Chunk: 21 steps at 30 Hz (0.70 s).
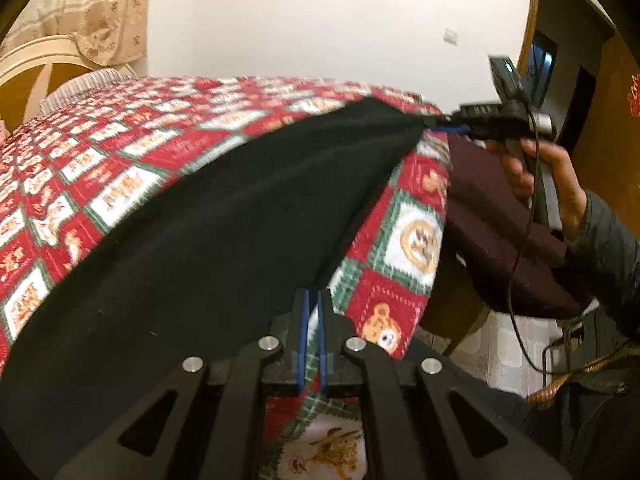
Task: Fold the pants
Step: 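Hold the pants edge with the left tool while the right tool repositions along the pants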
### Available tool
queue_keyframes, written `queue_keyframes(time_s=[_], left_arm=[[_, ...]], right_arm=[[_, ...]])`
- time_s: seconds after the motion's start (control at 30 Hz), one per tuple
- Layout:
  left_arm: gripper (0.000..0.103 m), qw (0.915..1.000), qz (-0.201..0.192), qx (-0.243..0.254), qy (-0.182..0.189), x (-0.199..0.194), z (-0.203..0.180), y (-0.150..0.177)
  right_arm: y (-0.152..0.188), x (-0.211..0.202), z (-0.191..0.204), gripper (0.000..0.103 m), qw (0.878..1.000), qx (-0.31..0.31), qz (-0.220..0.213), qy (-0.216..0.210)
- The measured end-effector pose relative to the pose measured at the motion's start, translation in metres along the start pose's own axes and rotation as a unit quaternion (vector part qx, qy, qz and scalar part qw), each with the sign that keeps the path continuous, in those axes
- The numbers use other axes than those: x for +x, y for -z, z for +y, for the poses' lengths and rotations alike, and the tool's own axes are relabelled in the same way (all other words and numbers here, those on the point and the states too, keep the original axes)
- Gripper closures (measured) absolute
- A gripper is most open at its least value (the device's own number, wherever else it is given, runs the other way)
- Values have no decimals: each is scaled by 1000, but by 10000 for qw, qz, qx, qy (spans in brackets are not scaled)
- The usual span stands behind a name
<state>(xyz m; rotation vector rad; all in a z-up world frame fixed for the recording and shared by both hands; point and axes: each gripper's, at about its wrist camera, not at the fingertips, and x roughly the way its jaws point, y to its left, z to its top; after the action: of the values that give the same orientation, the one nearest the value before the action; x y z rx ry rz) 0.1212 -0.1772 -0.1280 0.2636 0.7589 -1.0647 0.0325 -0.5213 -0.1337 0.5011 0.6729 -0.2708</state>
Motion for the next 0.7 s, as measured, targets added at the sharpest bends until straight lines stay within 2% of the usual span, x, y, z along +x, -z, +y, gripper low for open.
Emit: queue_keyframes(time_s=[0.03, 0.07, 0.17, 0.27, 0.33, 0.37, 0.43, 0.5, 0.57, 0.7], left_arm=[[99, 9999, -131, -58, -20, -4, 3, -2], [98, 9997, -205, -108, -43, -7, 6, -3], [99, 9994, -190, -272, -140, -2, 16, -4], [99, 9989, -73, -463, 12, 8, 21, 1], [98, 9988, 107, -478, 64, 17, 19, 6], [98, 9987, 199, -459, 77, 21, 18, 9], [98, 9988, 176, -450, 81, 23, 16, 12], [98, 9983, 195, -531, 168, 23, 19, 11], [98, 9981, 211, -530, 212, 23, 20, 11], [98, 9980, 182, -553, 244, 26, 21, 11]], right_arm=[[0, -6, 2, 61, 9998, -69, -83, 193], [-1, -15, 4, 56, 9987, -151, -249, 406], [-9, -32, 20, 55, 9954, -475, -665, 496], [-18, -34, 45, 55, 9926, -811, -876, 234], [-24, -22, 58, 55, 9932, -903, -723, -112], [-27, -9, 64, 55, 9935, -928, -504, -426], [-29, 17, 71, 55, 9934, -947, -74, -638], [-32, 52, 69, 55, 9944, -915, 382, -372], [-38, 73, 60, 55, 9952, -887, 410, -54], [-60, 97, 43, 55, 9966, -631, 448, -290]])
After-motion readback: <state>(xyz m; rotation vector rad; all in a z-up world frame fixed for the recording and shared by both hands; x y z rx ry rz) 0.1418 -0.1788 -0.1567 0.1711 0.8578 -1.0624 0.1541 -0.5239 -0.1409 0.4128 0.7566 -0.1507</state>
